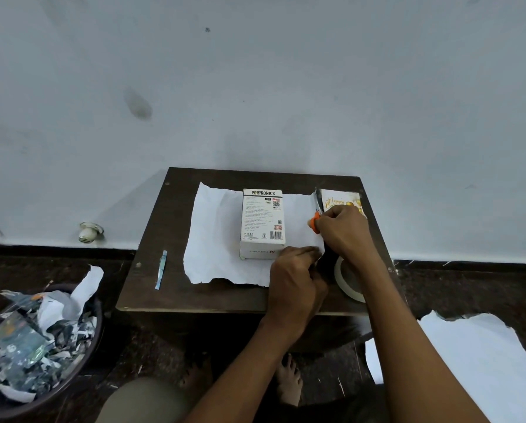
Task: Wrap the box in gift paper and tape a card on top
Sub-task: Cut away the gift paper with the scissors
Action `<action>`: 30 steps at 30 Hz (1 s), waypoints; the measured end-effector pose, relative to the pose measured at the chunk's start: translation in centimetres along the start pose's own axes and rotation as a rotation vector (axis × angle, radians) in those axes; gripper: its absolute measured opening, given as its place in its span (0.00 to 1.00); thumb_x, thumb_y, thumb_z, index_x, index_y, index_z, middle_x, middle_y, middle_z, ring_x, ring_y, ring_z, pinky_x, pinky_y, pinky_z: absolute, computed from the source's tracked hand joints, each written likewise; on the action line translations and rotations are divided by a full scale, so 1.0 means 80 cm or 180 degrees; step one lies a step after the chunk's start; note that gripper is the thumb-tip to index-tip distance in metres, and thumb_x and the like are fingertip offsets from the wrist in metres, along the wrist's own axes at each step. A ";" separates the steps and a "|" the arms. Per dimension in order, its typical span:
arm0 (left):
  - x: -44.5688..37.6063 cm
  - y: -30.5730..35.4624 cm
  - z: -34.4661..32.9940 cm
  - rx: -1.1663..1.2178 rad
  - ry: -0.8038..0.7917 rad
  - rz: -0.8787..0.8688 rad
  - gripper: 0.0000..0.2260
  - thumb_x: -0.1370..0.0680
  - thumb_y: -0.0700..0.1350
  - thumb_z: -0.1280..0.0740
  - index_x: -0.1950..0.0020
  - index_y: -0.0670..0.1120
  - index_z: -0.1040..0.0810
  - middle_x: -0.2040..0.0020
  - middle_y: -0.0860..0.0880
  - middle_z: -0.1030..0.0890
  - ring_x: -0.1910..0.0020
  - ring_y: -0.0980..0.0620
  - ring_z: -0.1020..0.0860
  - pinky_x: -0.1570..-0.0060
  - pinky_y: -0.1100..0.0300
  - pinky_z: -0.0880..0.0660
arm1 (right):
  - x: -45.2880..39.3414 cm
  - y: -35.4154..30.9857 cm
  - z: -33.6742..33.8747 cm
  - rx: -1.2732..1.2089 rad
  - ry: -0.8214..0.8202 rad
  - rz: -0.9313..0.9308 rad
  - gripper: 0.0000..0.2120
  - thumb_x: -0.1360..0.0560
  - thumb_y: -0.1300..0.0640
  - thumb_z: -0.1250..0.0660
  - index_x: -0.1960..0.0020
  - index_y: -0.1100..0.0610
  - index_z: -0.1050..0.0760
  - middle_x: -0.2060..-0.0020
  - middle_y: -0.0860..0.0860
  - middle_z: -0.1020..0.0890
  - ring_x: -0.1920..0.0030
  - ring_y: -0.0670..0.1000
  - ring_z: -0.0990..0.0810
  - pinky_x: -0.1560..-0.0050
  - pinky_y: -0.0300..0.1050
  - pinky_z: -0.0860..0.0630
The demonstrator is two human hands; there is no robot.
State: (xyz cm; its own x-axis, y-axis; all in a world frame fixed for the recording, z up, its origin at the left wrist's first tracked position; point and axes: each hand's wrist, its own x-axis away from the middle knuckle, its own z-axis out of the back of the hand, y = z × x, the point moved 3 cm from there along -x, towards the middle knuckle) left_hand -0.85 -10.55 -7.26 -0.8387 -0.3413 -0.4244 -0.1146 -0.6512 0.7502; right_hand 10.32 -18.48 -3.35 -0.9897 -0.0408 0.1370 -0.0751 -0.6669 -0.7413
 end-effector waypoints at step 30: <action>0.000 0.006 0.005 0.0047 -0.0061 0.0182 0.15 0.29 0.36 0.34 0.46 0.39 0.13 0.50 0.45 0.13 0.51 0.48 0.15 0.42 0.61 0.22 | -0.015 -0.008 0.010 -0.0231 0.0110 0.0126 0.13 0.25 0.57 0.29 0.59 0.69 0.19 0.62 0.64 0.16 0.58 0.63 0.17 0.52 0.59 0.17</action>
State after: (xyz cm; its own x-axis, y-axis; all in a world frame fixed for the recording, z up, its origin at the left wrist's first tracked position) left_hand -1.14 -10.62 -6.69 -0.8542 -0.3646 -0.3708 -0.0737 -0.6209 0.7804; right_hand 11.66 -18.63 -2.50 -0.9956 -0.0395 0.0849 -0.0433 -0.6097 -0.7915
